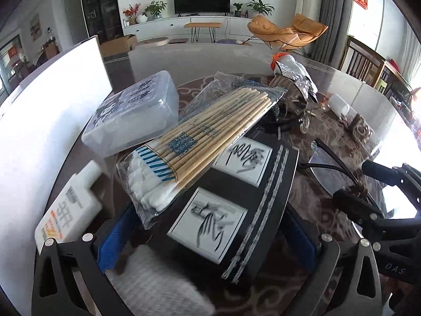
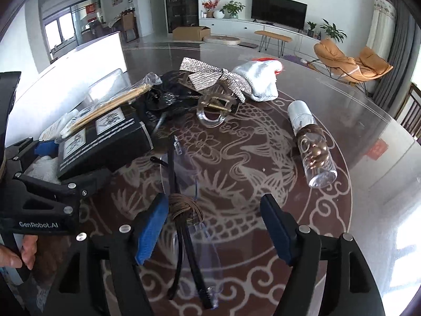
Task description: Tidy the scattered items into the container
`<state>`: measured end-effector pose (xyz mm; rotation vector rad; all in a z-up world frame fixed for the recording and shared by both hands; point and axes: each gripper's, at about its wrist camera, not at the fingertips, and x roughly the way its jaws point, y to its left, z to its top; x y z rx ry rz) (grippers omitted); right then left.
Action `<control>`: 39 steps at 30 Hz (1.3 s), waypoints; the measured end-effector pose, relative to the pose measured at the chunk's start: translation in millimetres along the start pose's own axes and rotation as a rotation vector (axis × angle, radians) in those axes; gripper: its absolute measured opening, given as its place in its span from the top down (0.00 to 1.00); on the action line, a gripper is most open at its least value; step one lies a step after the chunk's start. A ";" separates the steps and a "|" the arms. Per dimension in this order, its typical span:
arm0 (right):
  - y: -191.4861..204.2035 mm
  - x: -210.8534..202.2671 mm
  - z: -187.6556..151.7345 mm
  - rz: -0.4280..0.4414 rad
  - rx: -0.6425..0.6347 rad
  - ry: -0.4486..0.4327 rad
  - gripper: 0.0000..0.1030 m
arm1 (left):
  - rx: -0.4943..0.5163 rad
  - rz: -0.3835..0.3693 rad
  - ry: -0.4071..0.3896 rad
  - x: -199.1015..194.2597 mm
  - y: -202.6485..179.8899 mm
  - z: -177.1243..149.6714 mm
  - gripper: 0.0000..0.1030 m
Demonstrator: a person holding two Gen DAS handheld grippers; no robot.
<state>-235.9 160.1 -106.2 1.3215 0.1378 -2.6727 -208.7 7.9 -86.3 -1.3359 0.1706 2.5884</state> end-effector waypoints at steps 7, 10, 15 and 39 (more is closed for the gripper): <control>-5.7 8.9 10.9 -0.016 0.027 -0.004 0.26 | 0.004 -0.004 0.000 5.6 0.6 7.3 0.00; -5.3 8.5 10.3 -0.016 0.026 -0.004 0.26 | 0.005 -0.004 0.000 5.9 0.2 7.6 0.00; -5.1 8.2 9.7 -0.016 0.026 -0.004 0.26 | 0.005 -0.004 0.000 6.3 -0.1 7.9 0.00; -5.3 7.3 8.4 -0.017 0.025 -0.003 0.26 | 0.006 -0.003 0.000 6.7 -0.5 8.5 0.00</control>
